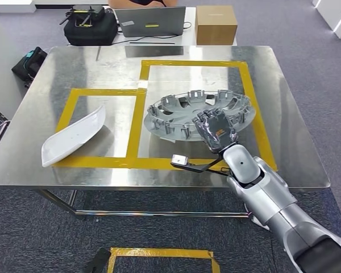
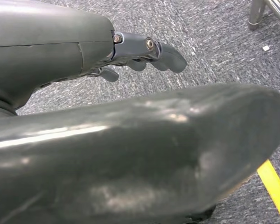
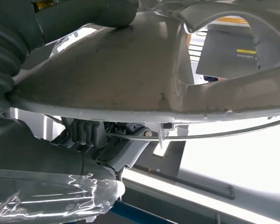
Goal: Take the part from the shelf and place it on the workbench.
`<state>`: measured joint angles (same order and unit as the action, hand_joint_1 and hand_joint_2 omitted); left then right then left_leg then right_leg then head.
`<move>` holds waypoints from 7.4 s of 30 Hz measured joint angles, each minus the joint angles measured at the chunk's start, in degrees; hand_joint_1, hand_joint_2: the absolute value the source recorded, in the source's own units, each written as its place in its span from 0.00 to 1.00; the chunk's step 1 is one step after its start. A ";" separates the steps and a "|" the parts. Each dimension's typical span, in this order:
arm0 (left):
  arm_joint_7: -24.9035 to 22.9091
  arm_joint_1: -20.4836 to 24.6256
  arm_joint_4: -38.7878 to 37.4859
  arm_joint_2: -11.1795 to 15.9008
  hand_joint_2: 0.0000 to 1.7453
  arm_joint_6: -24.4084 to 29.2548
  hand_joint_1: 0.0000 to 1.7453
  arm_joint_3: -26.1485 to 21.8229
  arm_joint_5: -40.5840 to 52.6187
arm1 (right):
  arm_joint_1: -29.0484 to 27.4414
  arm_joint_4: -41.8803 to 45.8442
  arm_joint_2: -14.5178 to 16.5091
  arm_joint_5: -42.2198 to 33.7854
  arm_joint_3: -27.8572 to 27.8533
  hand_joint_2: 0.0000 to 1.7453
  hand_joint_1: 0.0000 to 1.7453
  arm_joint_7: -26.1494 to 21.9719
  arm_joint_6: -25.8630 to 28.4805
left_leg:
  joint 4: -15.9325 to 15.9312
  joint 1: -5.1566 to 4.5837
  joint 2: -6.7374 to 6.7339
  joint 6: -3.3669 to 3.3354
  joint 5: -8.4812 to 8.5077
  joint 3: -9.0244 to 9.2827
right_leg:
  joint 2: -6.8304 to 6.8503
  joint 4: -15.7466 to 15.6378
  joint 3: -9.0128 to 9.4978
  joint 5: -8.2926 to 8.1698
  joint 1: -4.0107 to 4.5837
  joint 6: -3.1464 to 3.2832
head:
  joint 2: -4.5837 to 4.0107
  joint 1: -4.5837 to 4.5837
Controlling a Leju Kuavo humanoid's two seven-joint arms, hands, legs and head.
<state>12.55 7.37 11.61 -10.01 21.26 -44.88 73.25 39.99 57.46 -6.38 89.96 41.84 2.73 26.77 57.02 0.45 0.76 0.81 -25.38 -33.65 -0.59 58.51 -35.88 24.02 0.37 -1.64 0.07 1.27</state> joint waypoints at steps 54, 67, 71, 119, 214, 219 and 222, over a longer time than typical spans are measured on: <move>-1.54 -0.48 0.00 1.50 0.00 -3.29 0.00 2.52 1.71 | 0.10 0.41 2.52 -5.41 1.91 0.00 0.00 -2.03 -2.33 | 0.07 -0.57 0.00 -0.51 -0.02 0.02 | 0.01 -0.11 0.06 -0.19 -0.56 -0.39 | 0.00 0.02; -1.54 -0.47 0.02 1.50 0.00 -3.20 0.00 2.52 1.42 | 0.21 0.70 2.58 -5.76 1.87 0.00 0.00 -1.97 -2.54 | -1.17 2.00 -0.50 0.18 2.12 0.04 | 0.25 5.59 0.25 2.92 -2.45 -4.67 | -0.01 -0.79; -1.56 -0.47 0.09 1.46 0.00 -3.09 0.00 2.52 1.37 | 0.42 0.72 2.74 -5.99 1.92 0.00 0.00 -2.03 -2.64 | -0.61 2.10 -0.23 2.27 2.80 -0.84 | -0.52 0.71 2.57 2.02 -2.50 -3.06 | 0.00 -1.07; -1.73 -0.59 0.13 1.48 0.00 -1.94 0.00 2.52 0.62 | -0.13 1.38 2.85 -7.81 2.71 0.00 0.00 -2.08 -4.15 | -0.22 0.24 -0.46 -0.08 1.21 0.16 | 0.31 -0.07 -1.04 -1.14 -0.48 -1.18 | -0.01 0.09; -8.75 -4.74 0.15 -0.32 0.00 18.35 0.00 -0.62 0.45 | -53.60 5.40 10.57 0.01 -64.53 0.00 0.00 5.59 13.00 | -0.99 -0.87 -1.16 -2.38 1.17 1.08 | 1.79 7.59 2.46 9.08 -0.35 -1.20 | -0.02 -0.60; -9.04 -4.79 0.15 -0.32 0.00 18.55 0.00 -0.64 0.60 | -54.14 3.77 11.33 0.01 -65.87 0.00 0.00 5.86 13.00 | -0.87 -0.76 2.76 -2.31 1.62 0.74 | 0.21 10.69 0.82 8.14 -0.64 -1.32 | -0.02 -0.73; -9.08 -4.63 0.15 -0.30 0.00 18.62 0.00 -0.64 0.60 | -54.11 3.27 11.51 0.02 -66.11 0.00 0.00 5.86 13.01 | -0.59 -0.74 4.97 -1.55 1.98 0.39 | -3.43 0.37 5.61 4.36 -1.29 -1.34 | -0.02 -0.70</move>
<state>3.46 2.74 11.76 -10.31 39.88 -45.53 73.85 -14.12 60.73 5.13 89.98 -24.27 8.59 39.79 56.43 -0.28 5.73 -0.74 -23.40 -33.25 -4.01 58.88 -30.27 28.38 -0.92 -2.98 0.04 0.56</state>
